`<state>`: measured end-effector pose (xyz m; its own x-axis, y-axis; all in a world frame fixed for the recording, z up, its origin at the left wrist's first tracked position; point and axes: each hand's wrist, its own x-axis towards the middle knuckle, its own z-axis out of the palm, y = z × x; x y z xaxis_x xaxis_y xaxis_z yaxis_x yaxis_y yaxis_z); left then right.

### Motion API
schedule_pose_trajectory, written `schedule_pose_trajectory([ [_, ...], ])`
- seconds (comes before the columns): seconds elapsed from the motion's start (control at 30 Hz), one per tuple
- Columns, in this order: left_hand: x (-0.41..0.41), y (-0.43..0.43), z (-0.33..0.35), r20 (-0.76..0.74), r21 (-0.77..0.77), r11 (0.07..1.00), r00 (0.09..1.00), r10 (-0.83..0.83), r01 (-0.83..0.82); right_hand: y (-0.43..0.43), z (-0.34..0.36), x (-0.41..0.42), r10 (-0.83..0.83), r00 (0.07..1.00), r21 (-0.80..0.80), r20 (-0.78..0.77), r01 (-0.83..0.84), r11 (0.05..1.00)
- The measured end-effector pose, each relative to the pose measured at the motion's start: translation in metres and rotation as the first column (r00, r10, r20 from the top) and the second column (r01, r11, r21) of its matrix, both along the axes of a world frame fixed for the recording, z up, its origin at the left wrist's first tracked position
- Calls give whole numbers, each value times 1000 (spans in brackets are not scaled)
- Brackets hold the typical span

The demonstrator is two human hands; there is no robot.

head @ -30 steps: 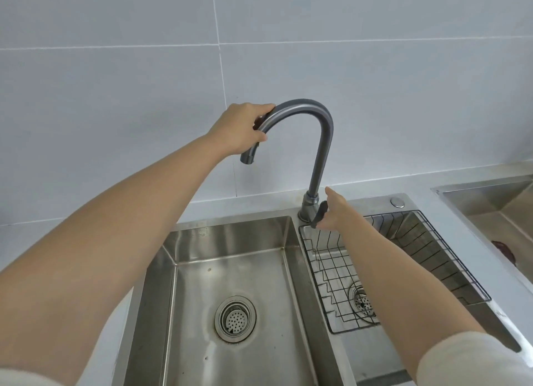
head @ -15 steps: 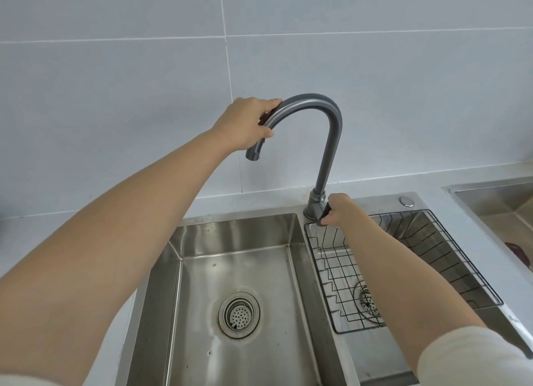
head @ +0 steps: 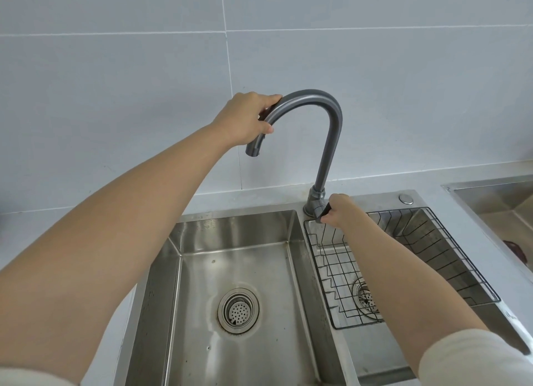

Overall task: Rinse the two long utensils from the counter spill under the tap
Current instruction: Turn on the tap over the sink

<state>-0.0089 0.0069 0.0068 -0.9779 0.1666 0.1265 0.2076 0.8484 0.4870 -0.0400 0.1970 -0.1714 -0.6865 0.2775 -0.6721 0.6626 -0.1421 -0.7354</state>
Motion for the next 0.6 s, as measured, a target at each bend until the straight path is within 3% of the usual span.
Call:
schedule_pose_trajectory([
  [0.3, 0, 0, 0, 10, 3, 1000, 1000, 4, -4, -2, 2, 5, -143, 990, -229, 6, 140, 963],
  [0.6, -1, 0, -1, 0, 8, 1000, 1000, 0, 0, -2, 0, 8, -169, 986, -264, -7, 161, 951],
])
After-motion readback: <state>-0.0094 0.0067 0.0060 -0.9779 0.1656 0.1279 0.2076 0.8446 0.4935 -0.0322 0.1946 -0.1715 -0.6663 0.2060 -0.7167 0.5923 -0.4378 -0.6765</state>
